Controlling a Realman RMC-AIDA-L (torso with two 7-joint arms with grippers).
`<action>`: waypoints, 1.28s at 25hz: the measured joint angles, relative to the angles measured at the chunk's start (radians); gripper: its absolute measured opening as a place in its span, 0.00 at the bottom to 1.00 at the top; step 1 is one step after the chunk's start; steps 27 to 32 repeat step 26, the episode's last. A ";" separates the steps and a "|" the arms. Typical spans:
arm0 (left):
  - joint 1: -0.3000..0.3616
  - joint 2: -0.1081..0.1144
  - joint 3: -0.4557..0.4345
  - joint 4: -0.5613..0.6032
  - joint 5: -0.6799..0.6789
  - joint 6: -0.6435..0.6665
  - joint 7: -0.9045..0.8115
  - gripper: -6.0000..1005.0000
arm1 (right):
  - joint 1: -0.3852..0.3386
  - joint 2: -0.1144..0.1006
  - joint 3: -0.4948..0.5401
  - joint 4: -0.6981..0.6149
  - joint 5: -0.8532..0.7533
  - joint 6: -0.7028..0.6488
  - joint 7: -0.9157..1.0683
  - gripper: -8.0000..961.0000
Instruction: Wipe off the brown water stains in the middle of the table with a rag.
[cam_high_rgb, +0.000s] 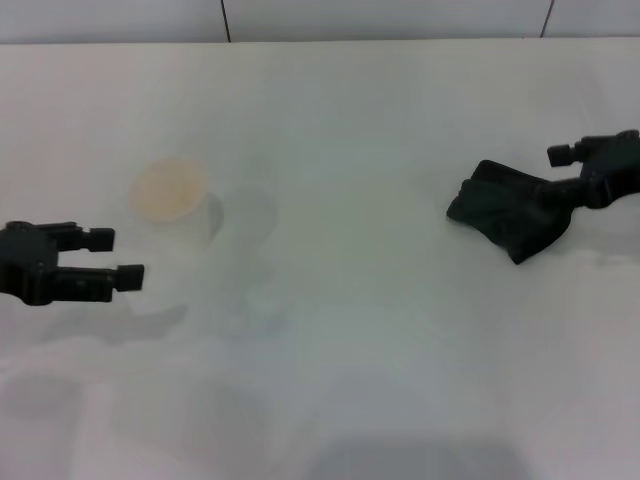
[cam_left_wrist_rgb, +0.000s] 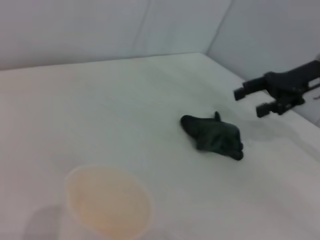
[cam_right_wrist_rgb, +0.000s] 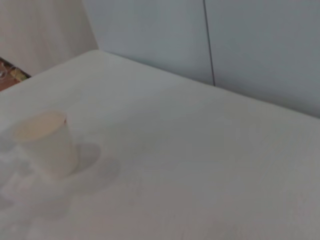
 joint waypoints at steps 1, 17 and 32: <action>0.007 0.002 0.000 0.004 -0.014 -0.001 0.002 0.89 | 0.001 -0.001 -0.001 0.015 0.000 -0.001 -0.009 0.89; 0.077 0.018 -0.001 0.226 -0.199 -0.083 0.138 0.89 | 0.000 0.013 -0.002 0.175 0.085 -0.008 -0.207 0.89; 0.084 0.013 -0.001 0.244 -0.154 -0.087 0.131 0.89 | -0.001 0.012 -0.001 0.194 0.080 -0.015 -0.216 0.89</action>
